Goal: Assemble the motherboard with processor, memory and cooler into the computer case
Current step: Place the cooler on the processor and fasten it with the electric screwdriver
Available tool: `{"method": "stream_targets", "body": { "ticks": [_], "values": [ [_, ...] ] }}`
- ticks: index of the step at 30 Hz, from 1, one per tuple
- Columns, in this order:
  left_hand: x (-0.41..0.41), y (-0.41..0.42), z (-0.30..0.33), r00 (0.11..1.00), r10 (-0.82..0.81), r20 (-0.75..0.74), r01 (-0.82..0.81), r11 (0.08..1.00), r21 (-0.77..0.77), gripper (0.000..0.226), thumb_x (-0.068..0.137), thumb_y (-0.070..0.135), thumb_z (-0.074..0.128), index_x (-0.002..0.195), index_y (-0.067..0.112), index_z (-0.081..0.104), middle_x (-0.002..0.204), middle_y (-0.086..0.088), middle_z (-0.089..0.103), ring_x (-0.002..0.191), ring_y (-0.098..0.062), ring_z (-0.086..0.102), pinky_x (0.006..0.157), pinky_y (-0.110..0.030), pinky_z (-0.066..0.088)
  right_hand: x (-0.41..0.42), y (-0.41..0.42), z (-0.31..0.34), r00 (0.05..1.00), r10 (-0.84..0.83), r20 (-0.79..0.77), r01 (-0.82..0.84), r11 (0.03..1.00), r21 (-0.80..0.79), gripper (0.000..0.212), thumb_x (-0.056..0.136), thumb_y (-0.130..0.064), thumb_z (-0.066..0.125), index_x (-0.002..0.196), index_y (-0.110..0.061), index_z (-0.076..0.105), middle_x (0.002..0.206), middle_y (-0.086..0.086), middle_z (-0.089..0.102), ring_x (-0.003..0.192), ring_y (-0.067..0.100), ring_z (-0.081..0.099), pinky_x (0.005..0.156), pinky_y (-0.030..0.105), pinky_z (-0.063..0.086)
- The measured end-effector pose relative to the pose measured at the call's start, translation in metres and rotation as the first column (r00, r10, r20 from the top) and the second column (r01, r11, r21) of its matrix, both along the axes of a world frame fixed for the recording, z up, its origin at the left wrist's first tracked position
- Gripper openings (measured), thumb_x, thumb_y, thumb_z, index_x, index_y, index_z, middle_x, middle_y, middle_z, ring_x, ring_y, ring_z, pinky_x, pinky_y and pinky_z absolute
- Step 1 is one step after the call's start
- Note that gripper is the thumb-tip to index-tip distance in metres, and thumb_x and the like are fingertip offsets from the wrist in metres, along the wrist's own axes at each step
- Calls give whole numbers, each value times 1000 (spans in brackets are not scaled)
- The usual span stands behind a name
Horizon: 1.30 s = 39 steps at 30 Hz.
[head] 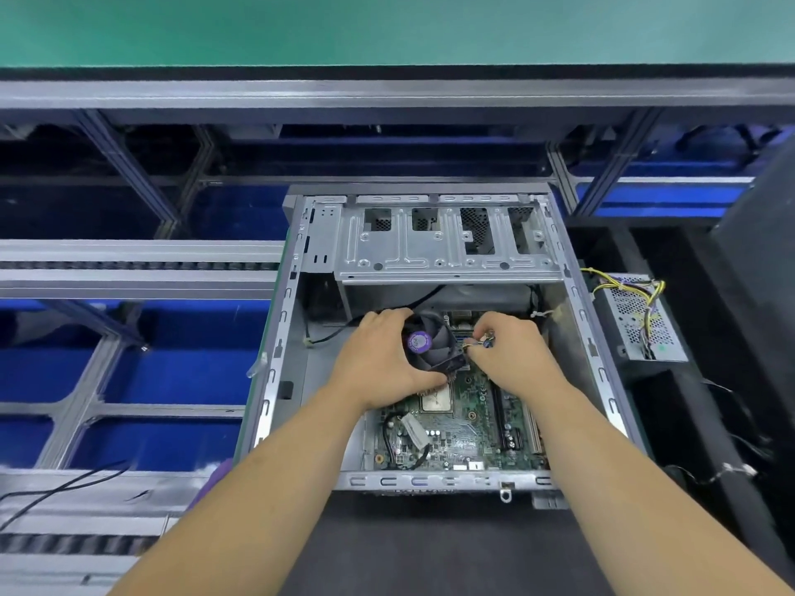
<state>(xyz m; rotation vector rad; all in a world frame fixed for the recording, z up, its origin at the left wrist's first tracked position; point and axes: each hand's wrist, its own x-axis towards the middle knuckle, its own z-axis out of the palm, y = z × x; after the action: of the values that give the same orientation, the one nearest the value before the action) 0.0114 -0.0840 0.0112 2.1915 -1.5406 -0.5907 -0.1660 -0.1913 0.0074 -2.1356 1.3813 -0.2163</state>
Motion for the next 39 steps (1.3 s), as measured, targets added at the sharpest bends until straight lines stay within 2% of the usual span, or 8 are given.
{"method": "stream_targets", "body": {
  "ticks": [5, 10, 17, 22, 25, 29, 33, 39],
  "values": [
    [1, 2, -2, 997, -75, -1, 75, 997, -1, 107, 53, 65, 82, 142, 24, 40, 132, 9, 51, 122, -12, 38, 102, -31, 41, -3, 0, 0, 984, 169, -57, -161, 980, 118, 46, 82, -24, 66, 125, -37, 55, 84, -9, 58, 71, 10, 59, 62, 31, 50],
    [0, 3, -4, 984, -178, 30, 178, 984, -2, 106, 53, 59, 85, 143, 24, 41, 136, 11, 45, 122, -13, 37, 105, -31, 38, -8, 4, 4, 956, 294, -28, -274, 919, 282, 94, 77, -21, 67, 154, -43, 18, 87, 10, 63, 71, 20, 62, 60, 36, 49],
    [0, 3, -2, 982, -190, -7, 189, 980, -63, 102, 53, 52, 89, 141, 23, 44, 131, 11, 44, 116, -13, 39, 104, -33, 38, -16, 6, 8, 958, 280, 64, -285, 903, 322, 89, 83, -17, 76, 155, -39, 28, 102, -5, 53, 49, -4, 52, 50, 14, 43],
    [-2, 1, 0, 997, -73, 2, 73, 996, -46, 99, 51, 64, 82, 133, 26, 42, 119, 13, 44, 110, -11, 40, 97, -31, 42, -14, 14, 22, 998, 65, -20, -64, 996, 56, 59, 81, -42, 79, 131, -27, 52, 107, -4, 54, 86, 10, 54, 73, 28, 48],
    [-5, 0, 2, 991, 81, -107, -83, 996, -19, 101, 47, 69, 80, 130, 29, 39, 113, 12, 45, 112, -13, 45, 95, -36, 47, -5, 23, 28, 990, -144, -6, 141, 976, -168, 36, 90, -42, 69, 69, -18, 52, 63, -6, 55, 56, 7, 52, 52, 29, 43],
    [-9, -4, 2, 933, 213, -289, -218, 976, 15, 96, 41, 68, 79, 121, 31, 41, 114, 4, 59, 103, -16, 60, 89, -39, 53, 16, 42, 27, 990, -137, 39, 113, 921, 372, 42, 99, -30, 49, 74, 0, 63, 53, 10, 68, 42, 18, 66, 46, 30, 56],
    [-11, -3, 5, 911, 234, -341, -254, 967, -16, 86, 40, 65, 76, 113, 33, 43, 110, 4, 61, 104, -16, 58, 89, -38, 53, 26, 44, 29, 934, -314, 170, 195, 847, 494, 38, 91, -21, 50, 92, 15, 64, 71, 27, 71, 54, 32, 72, 69, 56, 61],
    [-14, 4, 17, 889, 164, -427, -202, 978, -45, 53, 62, 72, 62, 104, 39, 56, 104, 17, 64, 94, -6, 60, 85, -34, 52, 24, 44, 36, 798, -571, 193, 271, 627, 730, 23, 93, -24, 54, 104, -4, 58, 97, 25, 71, 69, 36, 75, 64, 45, 63]
  ]
}}
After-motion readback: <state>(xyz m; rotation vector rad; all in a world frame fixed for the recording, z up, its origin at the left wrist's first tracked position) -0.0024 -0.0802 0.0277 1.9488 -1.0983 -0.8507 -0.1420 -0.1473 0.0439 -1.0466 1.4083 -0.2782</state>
